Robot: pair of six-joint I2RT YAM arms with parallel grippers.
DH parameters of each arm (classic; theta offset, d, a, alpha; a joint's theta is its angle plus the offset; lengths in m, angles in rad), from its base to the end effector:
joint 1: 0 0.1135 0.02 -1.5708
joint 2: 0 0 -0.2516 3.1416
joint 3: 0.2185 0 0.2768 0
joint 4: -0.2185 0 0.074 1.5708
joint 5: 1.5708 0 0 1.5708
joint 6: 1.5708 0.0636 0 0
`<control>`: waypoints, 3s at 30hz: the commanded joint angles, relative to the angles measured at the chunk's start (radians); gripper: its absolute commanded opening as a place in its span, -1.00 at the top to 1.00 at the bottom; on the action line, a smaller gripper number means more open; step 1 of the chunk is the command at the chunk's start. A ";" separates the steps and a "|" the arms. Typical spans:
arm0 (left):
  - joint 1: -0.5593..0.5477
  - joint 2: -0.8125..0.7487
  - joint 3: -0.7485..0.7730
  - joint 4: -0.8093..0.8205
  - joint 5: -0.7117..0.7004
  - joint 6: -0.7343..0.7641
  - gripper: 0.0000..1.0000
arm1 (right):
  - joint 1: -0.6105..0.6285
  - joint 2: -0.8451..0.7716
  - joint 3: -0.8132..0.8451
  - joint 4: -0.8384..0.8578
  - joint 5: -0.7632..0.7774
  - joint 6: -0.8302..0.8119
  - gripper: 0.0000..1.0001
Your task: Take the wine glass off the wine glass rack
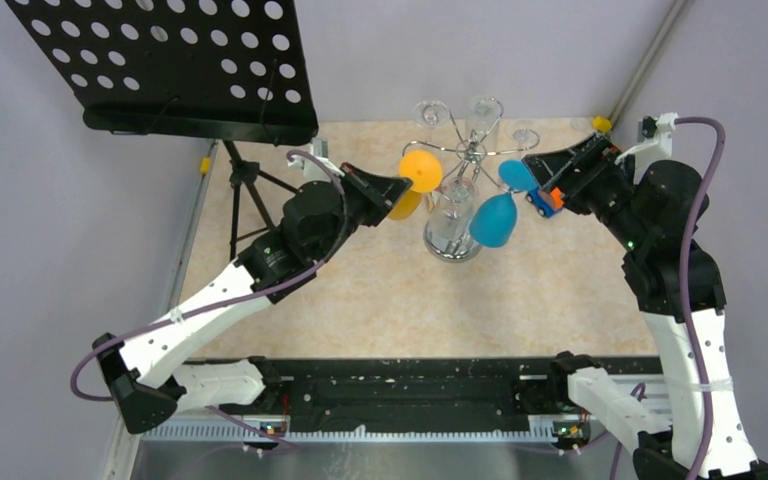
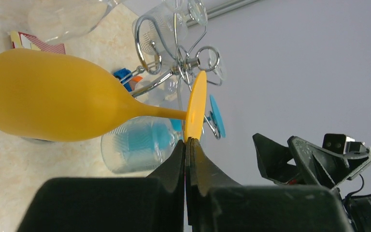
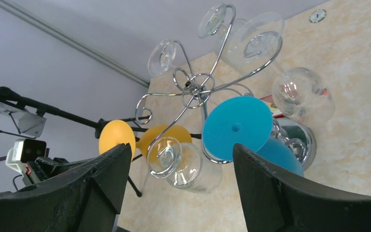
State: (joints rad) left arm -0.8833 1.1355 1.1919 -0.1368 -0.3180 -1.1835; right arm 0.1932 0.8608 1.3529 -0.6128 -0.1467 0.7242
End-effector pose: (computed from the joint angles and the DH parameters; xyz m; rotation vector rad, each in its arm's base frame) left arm 0.2148 -0.2303 0.4060 -0.5325 1.7401 -1.2791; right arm 0.1962 0.0479 0.4684 0.3499 1.7215 0.8033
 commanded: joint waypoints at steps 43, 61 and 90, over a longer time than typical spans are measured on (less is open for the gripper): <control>0.003 -0.218 0.109 0.460 0.514 -0.330 1.00 | 0.169 0.003 -0.305 1.132 -0.522 0.741 -0.85; 0.002 -0.196 0.035 0.608 0.528 -0.354 1.00 | 0.183 0.104 -0.239 1.579 -0.553 0.924 -0.02; 0.003 -0.512 0.117 -0.693 -0.364 0.357 -0.52 | 0.521 0.174 0.101 0.443 -0.247 -0.026 1.00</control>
State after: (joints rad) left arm -0.8795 0.5861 1.1980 -0.4824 -0.3862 -1.0340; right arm 0.5152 0.9920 1.3479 0.0578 -0.5674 0.9581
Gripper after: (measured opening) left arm 0.774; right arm 0.024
